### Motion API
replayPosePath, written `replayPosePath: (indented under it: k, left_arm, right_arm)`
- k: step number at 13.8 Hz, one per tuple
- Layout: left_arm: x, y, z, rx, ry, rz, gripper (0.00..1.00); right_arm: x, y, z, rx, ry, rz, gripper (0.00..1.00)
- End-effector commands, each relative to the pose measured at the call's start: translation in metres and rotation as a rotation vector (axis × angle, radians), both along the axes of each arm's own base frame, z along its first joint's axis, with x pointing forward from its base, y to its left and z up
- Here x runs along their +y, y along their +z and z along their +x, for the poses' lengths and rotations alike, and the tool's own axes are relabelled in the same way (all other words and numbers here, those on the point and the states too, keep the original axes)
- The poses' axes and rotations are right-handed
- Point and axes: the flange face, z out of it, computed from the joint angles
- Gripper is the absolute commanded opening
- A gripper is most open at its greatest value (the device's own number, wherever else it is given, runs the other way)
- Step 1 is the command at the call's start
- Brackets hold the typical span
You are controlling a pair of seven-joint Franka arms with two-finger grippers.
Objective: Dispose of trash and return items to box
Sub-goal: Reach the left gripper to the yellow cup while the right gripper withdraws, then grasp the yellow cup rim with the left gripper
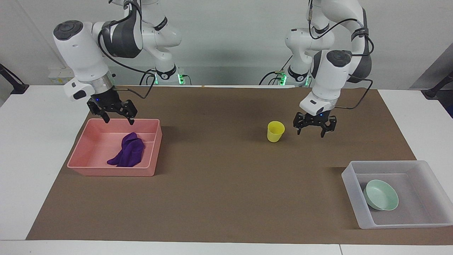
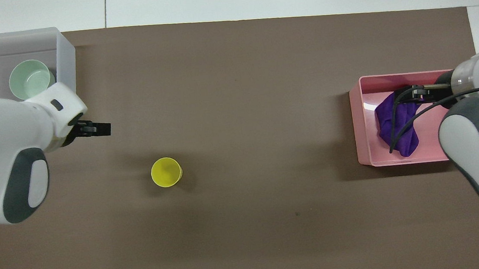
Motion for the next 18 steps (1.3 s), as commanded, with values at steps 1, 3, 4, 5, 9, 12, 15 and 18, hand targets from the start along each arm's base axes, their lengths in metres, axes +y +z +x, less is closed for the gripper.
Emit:
replayPosePath:
  k: [1,3,4,5,9,12,15,18]
  left_arm:
    - [-0.014,-0.016,-0.030,-0.019,-0.019,0.002,1.00]
    - [-0.031,-0.044,-0.048,-0.044,0.013,-0.029,1.00]
    - [-0.034,-0.052,-0.053,-0.057,0.020,-0.042,1.00]
    - [-0.036,-0.056,-0.054,-0.066,0.025,-0.050,1.00]
    - [-0.048,-0.068,-0.064,-0.048,0.083,-0.058,0.00]
    - [-0.047,-0.065,-0.060,-0.044,0.090,-0.056,0.00]
    - [-0.038,-0.049,-0.047,-0.052,0.112,-0.054,0.00]
    - [0.003,-0.004,-0.009,-0.050,0.200,-0.037,0.00]
  right_arm:
    - [-0.005,0.032,-0.009,0.028,-0.019,-0.015,1.00]
    - [-0.006,0.058,-0.016,0.055,-0.023,-0.014,1.00]
    - [-0.005,0.073,-0.020,0.061,-0.022,-0.013,1.00]
    - [-0.005,0.075,-0.022,0.070,-0.021,-0.019,1.00]
    - [-0.011,0.076,-0.031,0.075,-0.027,-0.021,1.00]
    - [-0.010,0.083,-0.032,0.062,-0.027,-0.011,1.00]
    - [-0.011,0.083,-0.037,0.070,-0.028,-0.005,1.00]
    - [-0.010,0.081,-0.039,0.067,-0.025,-0.002,1.00]
